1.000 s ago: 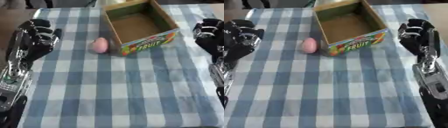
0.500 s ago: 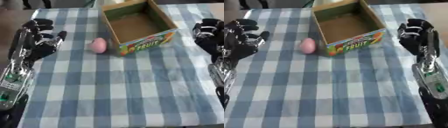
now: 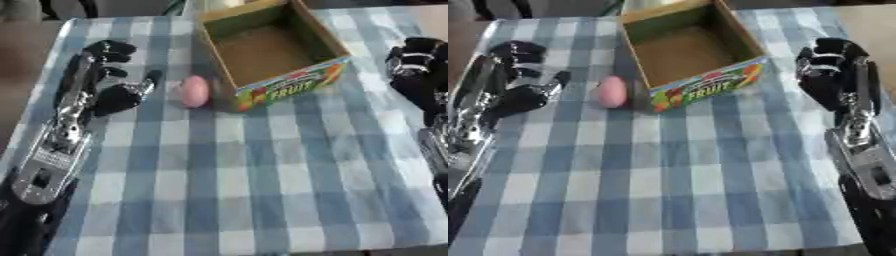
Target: Pick up objects on the table and place them in the box.
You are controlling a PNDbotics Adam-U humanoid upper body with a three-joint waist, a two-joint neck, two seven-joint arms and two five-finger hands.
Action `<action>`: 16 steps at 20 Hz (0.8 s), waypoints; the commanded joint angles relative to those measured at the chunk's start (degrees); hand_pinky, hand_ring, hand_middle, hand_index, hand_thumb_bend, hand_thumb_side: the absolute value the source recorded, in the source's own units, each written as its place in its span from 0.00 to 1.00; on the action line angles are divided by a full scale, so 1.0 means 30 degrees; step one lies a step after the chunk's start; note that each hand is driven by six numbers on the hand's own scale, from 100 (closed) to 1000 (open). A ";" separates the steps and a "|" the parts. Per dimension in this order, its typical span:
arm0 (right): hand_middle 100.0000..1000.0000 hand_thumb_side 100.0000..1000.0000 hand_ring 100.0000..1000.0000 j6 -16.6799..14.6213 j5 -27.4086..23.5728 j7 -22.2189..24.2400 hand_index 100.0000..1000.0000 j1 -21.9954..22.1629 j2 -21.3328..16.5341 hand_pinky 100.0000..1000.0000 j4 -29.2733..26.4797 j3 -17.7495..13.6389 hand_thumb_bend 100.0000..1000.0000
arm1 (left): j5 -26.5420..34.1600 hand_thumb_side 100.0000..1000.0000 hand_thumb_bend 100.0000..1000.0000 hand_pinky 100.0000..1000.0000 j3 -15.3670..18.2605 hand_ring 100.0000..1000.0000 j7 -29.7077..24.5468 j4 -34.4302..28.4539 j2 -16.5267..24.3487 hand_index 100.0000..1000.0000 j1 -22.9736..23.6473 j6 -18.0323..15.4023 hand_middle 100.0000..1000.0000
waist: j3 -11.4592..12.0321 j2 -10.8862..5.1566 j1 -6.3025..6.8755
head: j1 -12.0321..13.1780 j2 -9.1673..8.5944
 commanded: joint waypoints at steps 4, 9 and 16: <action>0.58 0.02 0.60 -0.0040 -0.0066 0.0096 0.66 -0.0284 -0.0234 0.56 -0.0179 -0.0001 0.08 | -0.1406 0.00 0.46 0.66 -0.0639 0.73 -0.0768 0.1533 -0.0684 0.66 -0.0928 -0.0147 0.65 | -0.0143 -0.0400 -0.0087 | 0.0151 -0.0208; 0.58 0.02 0.60 -0.0044 -0.0075 0.0115 0.66 -0.0302 -0.0202 0.56 -0.0179 0.0008 0.08 | -0.2424 0.00 0.47 0.66 -0.0693 0.74 -0.0612 0.2535 -0.1360 0.67 -0.1213 -0.0113 0.65 | -0.0148 -0.0387 -0.0127 | 0.0180 -0.0221; 0.58 0.02 0.60 -0.0042 -0.0083 0.0142 0.66 -0.0307 -0.0170 0.56 -0.0163 0.0031 0.08 | -0.3137 0.00 0.48 0.66 -0.0583 0.74 -0.0309 0.3389 -0.1966 0.68 -0.1370 -0.0041 0.65 | -0.0143 -0.0367 -0.0168 | 0.0193 -0.0252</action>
